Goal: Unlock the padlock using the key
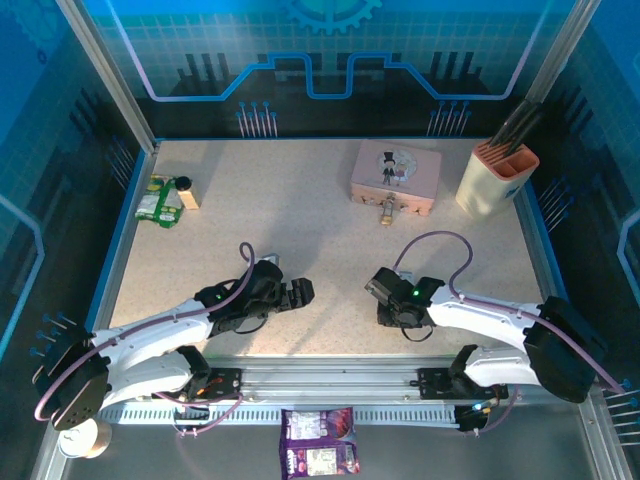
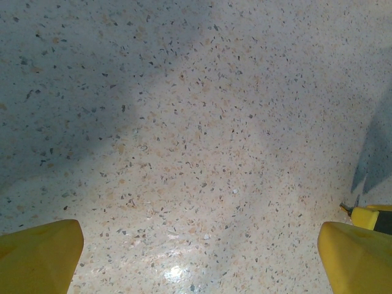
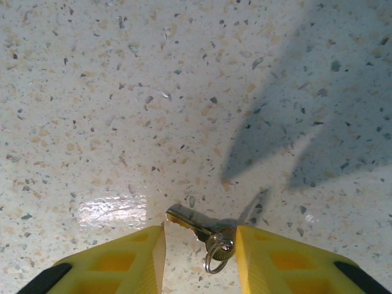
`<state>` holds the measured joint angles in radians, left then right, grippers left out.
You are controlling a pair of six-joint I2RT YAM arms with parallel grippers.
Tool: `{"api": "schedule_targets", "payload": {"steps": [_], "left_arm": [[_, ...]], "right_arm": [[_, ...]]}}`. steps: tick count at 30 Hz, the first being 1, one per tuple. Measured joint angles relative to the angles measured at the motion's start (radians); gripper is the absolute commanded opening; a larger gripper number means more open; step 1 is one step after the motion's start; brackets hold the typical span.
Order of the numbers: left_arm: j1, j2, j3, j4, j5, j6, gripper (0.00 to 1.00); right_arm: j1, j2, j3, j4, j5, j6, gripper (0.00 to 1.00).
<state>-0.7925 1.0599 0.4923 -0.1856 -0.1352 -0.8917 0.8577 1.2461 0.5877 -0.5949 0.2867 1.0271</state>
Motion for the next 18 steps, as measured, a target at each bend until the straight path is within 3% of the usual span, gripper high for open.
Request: {"api": "schedule_targets", "payload": {"steps": [18], "left_arm": [[-0.002, 0.034, 0.0, 0.001, 0.0, 0.0, 0.99]], "right_arm": [[0.0, 0.046, -0.01, 0.014, 0.018, 0.004, 0.24]]}}
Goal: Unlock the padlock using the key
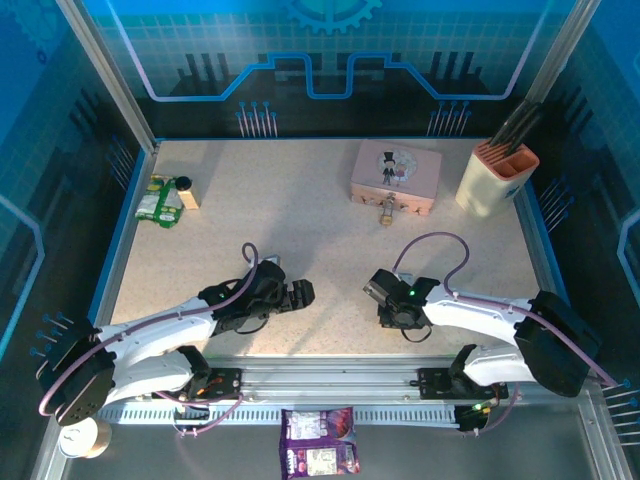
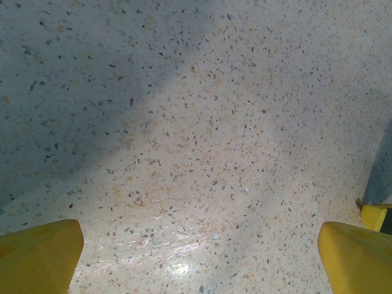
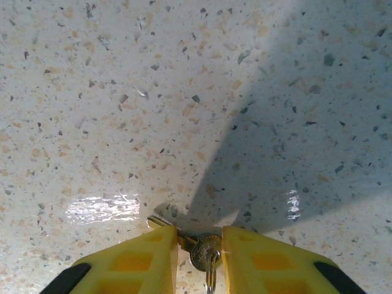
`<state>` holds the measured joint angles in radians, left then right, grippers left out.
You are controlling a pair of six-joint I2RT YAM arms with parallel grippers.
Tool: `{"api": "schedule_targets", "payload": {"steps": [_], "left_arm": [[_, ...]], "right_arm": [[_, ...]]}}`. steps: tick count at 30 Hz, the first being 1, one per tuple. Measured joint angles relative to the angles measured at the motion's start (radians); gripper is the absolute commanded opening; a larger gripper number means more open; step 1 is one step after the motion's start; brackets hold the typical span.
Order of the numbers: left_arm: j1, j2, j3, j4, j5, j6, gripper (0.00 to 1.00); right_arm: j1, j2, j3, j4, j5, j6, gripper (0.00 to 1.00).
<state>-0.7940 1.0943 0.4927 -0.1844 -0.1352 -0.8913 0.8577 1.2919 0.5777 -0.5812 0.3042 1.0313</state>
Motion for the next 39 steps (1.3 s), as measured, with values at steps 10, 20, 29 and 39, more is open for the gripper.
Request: {"api": "schedule_targets", "payload": {"steps": [10, 20, 29, 39], "left_arm": [[-0.001, 0.0, 0.0, 0.0, 0.0, 0.0, 0.99], [-0.004, 0.005, 0.027, 0.005, 0.001, 0.0, 0.99], [-0.022, 0.042, 0.063, 0.035, 0.022, 0.003, 0.99], [-0.035, 0.068, 0.068, 0.085, 0.047, 0.002, 0.96]], "right_arm": [[0.0, -0.02, -0.013, 0.018, 0.004, 0.015, 0.07], [0.0, -0.173, -0.087, 0.037, 0.003, 0.027, 0.0], [-0.009, -0.368, -0.177, 0.172, -0.023, 0.005, 0.0], [-0.053, -0.421, -0.191, 0.269, -0.054, -0.027, 0.0]]}}
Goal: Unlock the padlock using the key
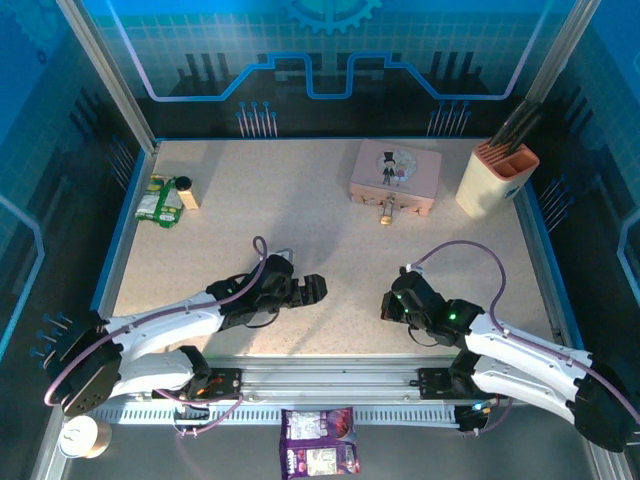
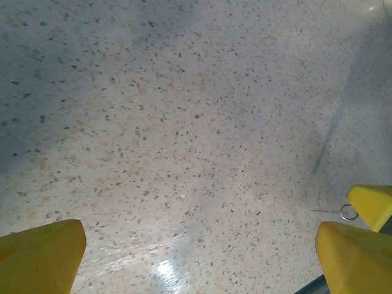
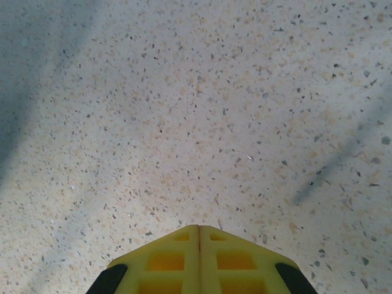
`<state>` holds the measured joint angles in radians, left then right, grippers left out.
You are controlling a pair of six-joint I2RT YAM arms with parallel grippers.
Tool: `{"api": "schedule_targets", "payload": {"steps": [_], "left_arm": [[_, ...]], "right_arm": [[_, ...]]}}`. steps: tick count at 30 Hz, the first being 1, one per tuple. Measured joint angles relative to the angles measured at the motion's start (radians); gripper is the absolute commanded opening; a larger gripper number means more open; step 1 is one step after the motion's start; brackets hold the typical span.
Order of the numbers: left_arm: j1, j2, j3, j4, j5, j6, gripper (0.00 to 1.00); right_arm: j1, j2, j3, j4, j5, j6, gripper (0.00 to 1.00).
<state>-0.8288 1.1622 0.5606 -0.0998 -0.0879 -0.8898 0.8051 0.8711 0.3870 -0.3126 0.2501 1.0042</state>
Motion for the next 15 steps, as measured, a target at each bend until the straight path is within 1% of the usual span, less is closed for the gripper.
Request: {"api": "schedule_targets", "payload": {"steps": [2, 4, 7, 9, 13, 15], "left_arm": [[-0.004, 0.008, 0.0, 0.023, 0.01, 0.006, 0.94], [-0.006, 0.012, -0.005, 0.068, 0.024, 0.034, 0.94], [-0.016, 0.011, -0.032, 0.172, 0.045, 0.119, 0.93], [-0.025, 0.007, -0.069, 0.262, 0.057, 0.204, 0.91], [-0.039, 0.009, -0.13, 0.455, 0.079, 0.442, 0.92], [-0.042, 0.029, -0.131, 0.551, 0.093, 0.569, 0.88]], "right_arm": [[-0.011, 0.011, 0.012, 0.003, -0.01, -0.009, 0.0], [-0.023, 0.026, 0.038, 0.004, -0.026, -0.019, 0.0], [-0.048, 0.039, 0.092, 0.008, -0.053, -0.033, 0.0], [-0.066, 0.046, 0.134, 0.007, -0.071, -0.045, 0.0], [-0.082, 0.07, 0.245, 0.001, -0.104, -0.079, 0.0], [-0.083, 0.079, 0.296, -0.002, -0.122, -0.095, 0.0]]}}
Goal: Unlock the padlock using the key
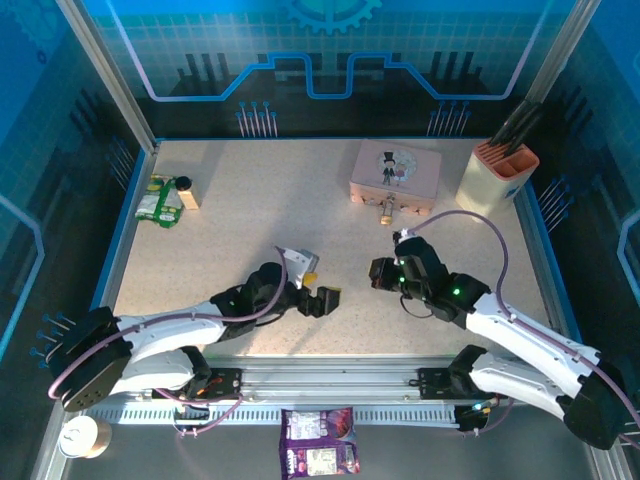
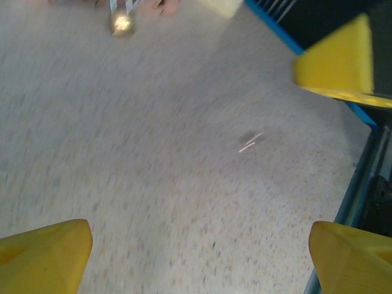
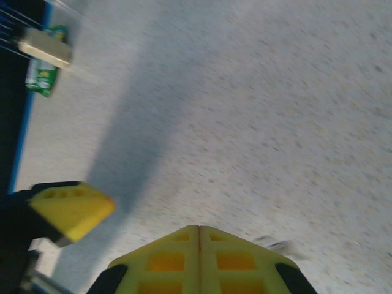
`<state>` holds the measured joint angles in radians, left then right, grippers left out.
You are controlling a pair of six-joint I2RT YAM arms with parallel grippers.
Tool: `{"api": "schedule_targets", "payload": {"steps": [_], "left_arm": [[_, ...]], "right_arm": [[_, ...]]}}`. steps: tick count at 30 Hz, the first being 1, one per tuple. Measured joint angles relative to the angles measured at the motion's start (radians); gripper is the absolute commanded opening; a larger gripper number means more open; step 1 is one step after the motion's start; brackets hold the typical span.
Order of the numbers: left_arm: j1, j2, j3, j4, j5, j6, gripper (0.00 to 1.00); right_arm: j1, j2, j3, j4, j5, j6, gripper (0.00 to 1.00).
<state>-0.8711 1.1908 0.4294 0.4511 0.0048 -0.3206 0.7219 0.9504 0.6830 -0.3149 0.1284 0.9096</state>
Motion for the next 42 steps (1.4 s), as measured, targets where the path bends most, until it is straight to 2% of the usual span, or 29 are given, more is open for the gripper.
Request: {"api": "schedule_targets", "payload": {"steps": [5, 6, 7, 10, 12, 19, 23, 30, 36, 42], "left_arm": [[-0.001, 0.098, 0.0, 0.241, 0.066, 0.299, 0.81], [-0.001, 0.12, 0.001, 0.277, 0.082, 0.352, 0.75], [0.0, 0.137, 0.002, 0.299, 0.099, 0.399, 0.71], [0.014, 0.163, 0.008, 0.344, 0.137, 0.475, 0.71], [0.033, 0.163, 0.008, 0.368, 0.153, 0.496, 0.71], [0.075, 0.059, -0.061, 0.401, 0.148, 0.512, 0.75], [0.08, -0.042, -0.129, 0.393, 0.121, 0.51, 0.76], [0.089, -0.186, -0.187, 0.358, 0.081, 0.499, 0.79], [0.097, -0.256, -0.218, 0.309, 0.058, 0.491, 0.85], [0.104, -0.264, -0.223, 0.283, 0.051, 0.484, 0.88]], "right_arm": [[-0.003, 0.014, 0.109, -0.009, -0.038, -0.035, 0.0], [-0.003, 0.015, 0.126, -0.01, -0.043, -0.04, 0.0], [-0.003, 0.015, 0.138, -0.01, -0.047, -0.045, 0.0], [-0.003, 0.019, 0.163, -0.044, -0.04, -0.065, 0.0], [-0.011, 0.035, 0.167, -0.076, -0.028, -0.077, 0.0], [-0.117, 0.22, 0.114, -0.126, -0.06, -0.136, 0.3], [-0.121, 0.382, 0.142, -0.145, -0.063, -0.227, 0.4], [-0.121, 0.661, 0.353, -0.224, -0.043, -0.417, 0.41], [-0.121, 0.769, 0.457, -0.293, -0.021, -0.513, 0.41], [-0.121, 0.861, 0.512, -0.354, -0.019, -0.571, 0.4]]}}
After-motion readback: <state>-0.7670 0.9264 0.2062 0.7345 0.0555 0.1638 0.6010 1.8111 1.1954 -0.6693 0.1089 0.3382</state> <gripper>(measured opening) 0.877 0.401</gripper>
